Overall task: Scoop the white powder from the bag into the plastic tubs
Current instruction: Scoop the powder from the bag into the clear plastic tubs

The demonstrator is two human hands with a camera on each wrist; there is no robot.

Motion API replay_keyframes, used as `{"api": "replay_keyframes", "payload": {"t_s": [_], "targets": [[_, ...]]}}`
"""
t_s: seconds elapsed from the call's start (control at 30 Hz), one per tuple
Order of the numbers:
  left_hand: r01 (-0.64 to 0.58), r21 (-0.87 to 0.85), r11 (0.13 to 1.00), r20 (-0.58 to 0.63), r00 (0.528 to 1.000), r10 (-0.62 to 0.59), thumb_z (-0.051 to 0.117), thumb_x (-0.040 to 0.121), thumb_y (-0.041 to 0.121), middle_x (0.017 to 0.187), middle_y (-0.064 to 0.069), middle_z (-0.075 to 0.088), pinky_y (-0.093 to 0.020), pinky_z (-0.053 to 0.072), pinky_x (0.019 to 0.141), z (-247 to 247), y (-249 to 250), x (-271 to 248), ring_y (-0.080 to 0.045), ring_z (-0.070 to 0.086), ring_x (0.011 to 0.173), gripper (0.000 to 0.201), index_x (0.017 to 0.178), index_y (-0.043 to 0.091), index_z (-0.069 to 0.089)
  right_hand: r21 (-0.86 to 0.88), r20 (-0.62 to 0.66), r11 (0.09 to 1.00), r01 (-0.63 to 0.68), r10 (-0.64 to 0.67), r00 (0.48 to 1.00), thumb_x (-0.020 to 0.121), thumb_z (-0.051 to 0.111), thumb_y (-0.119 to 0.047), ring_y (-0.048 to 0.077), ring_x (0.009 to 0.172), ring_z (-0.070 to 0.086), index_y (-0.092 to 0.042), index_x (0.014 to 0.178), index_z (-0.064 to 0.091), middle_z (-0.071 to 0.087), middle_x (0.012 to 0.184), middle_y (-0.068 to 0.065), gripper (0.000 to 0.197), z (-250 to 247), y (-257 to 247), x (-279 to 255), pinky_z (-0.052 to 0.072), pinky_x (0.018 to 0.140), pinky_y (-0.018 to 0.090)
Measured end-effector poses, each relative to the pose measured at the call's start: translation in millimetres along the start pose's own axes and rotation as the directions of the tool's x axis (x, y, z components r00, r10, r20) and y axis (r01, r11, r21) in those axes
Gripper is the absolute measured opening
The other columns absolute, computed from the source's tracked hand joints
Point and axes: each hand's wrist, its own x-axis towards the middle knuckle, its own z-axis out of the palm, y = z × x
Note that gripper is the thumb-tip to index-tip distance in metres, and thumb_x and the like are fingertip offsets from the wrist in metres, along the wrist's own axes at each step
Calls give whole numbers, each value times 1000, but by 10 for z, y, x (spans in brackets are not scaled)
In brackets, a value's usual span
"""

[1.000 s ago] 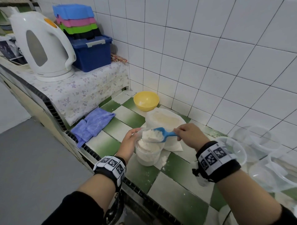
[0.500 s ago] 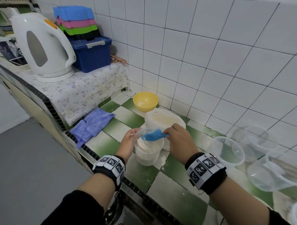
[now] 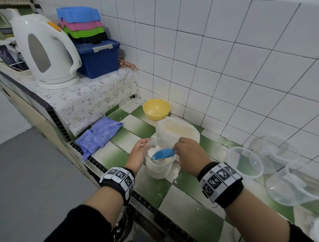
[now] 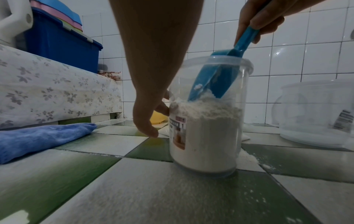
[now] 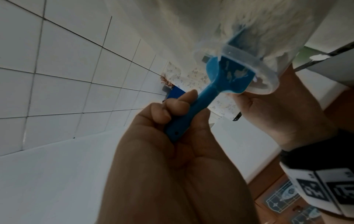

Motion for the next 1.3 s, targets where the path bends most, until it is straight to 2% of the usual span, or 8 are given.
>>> {"api": "replay_keyframes", "payload": {"t_s": [0.17,0.3,0.43,0.53,0.6,0.7,0.9,1.3], "targets": [[-1,7,1000,0,1000,1,54,97,24,108,-6,66,-33,47,74,1,26,24,-21,60,92,13,105,28,63,153,-66,975,-164,176,982,94,42,-12,17,93,51,-17,110,63,55,99,-1,26,-239,62,-8,39,79,23],[14,47,999,-1,1000,-14,63,81,37,111,-3,67,-39,49,85,2,52,19,-23,62,101,26,106,30,64,467,-55,829,-307,374,926,96,46,-17,10,72,49,-15,102,68,53,80,-7,22,-412,217,26,38,68,23],[-24,84,996,15,1000,23,56,89,39,109,5,68,-31,49,72,0,21,10,-16,64,99,24,111,31,64,652,-103,689,-318,496,862,95,49,-15,8,58,44,-14,97,68,60,82,4,20,-500,420,57,33,47,11],[-36,95,995,10,999,35,53,79,45,109,10,66,-29,47,69,19,33,13,-13,62,100,35,110,32,64,583,-177,732,-353,538,824,96,47,-14,9,64,46,-12,99,67,60,87,6,21,-461,548,119,33,55,18],[-26,103,994,11,1000,25,56,88,36,109,8,66,-28,47,67,34,34,45,-13,62,100,24,110,32,65,454,-192,791,-411,537,822,95,45,-11,17,77,52,-8,102,65,61,94,8,22,-388,601,178,37,66,23],[-20,131,991,13,1000,19,53,94,28,109,7,66,-27,48,65,41,24,102,-12,62,100,23,113,31,65,224,-180,878,-422,463,868,92,45,-4,26,95,51,-6,109,62,56,102,11,24,-235,641,264,35,76,26],[-12,189,982,5,1000,11,50,97,32,108,12,65,-14,46,57,17,-20,219,3,60,90,22,114,32,65,-31,-189,945,-326,315,930,84,48,2,26,94,52,-4,112,59,57,103,11,31,19,667,529,44,84,32],[-14,270,963,-8,1000,17,34,103,32,108,3,67,-14,44,65,21,-111,282,-10,59,97,33,105,23,66,-56,41,969,-242,245,969,90,45,-5,25,103,53,-7,112,57,56,111,10,25,109,593,760,43,88,30]]}}
